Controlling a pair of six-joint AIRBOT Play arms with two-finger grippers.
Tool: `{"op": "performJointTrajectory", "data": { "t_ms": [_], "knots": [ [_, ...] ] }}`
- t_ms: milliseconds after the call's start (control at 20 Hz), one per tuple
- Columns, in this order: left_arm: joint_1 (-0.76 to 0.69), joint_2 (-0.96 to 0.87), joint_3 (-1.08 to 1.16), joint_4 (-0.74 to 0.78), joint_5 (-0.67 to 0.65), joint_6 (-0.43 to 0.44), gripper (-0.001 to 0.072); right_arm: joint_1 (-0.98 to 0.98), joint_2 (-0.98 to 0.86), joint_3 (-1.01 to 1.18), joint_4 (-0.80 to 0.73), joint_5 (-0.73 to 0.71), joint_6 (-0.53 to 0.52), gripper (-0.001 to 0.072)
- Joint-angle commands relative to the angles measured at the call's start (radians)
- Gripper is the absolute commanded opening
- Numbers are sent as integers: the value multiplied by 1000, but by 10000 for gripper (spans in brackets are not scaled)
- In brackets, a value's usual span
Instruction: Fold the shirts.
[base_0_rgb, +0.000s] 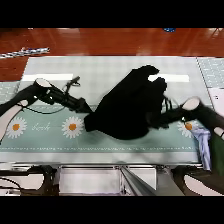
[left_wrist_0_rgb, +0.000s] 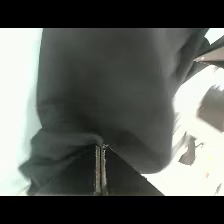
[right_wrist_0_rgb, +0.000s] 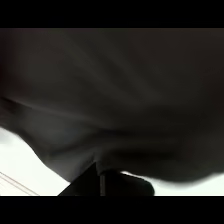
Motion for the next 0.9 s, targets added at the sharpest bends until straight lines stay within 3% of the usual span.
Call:
{"op": "performJointTrajectory", "data": {
  "t_ms": [0,300,450,650,850],
  "knots": [
    [90,59,111,-135,-66,-2,14,-14,32,301,-46,88,9,22],
    [242,259,463,-424,-74,-55,14,-71,126,957,-171,202,74,22],
    [321,360,663,-432,21,-117,14,-72,183,1194,-202,215,77,22],
    [456,500,784,-403,85,-182,14,-72,319,1266,-235,246,77,22],
    [588,695,789,-357,75,-185,14,-72,464,1266,-242,307,80,22]
  ]
}}
